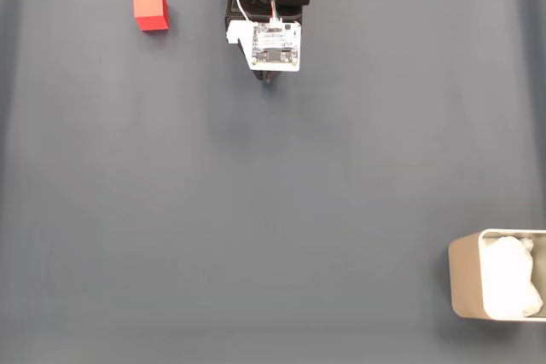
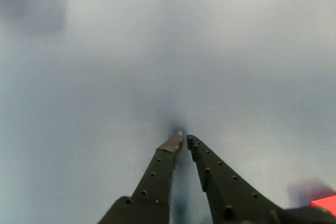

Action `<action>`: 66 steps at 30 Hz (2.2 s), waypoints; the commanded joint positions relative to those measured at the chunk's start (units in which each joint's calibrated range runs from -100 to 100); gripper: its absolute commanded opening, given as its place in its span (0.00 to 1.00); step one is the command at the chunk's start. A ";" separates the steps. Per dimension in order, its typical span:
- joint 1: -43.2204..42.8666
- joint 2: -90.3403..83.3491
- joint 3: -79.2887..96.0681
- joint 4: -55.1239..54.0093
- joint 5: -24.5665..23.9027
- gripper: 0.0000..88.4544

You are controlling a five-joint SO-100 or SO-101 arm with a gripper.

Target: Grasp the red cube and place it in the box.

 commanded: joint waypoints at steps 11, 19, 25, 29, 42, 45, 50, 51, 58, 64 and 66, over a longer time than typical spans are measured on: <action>-0.62 0.09 0.54 1.44 1.07 0.00; -0.62 0.09 0.54 1.44 1.07 0.00; -0.69 0.09 0.54 1.44 1.07 0.00; -0.76 0.09 0.54 1.44 1.07 0.00; -0.83 0.09 0.54 1.44 1.07 0.00; -0.83 0.09 0.54 1.44 1.07 0.00; -0.83 0.09 0.54 1.44 1.07 0.00; -0.83 0.09 0.54 1.44 1.07 0.00; -0.76 0.09 0.18 -6.51 -0.05 0.00; -1.54 7.11 -12.51 -20.69 -0.73 0.01; -2.32 12.13 -22.45 -20.61 -0.73 0.01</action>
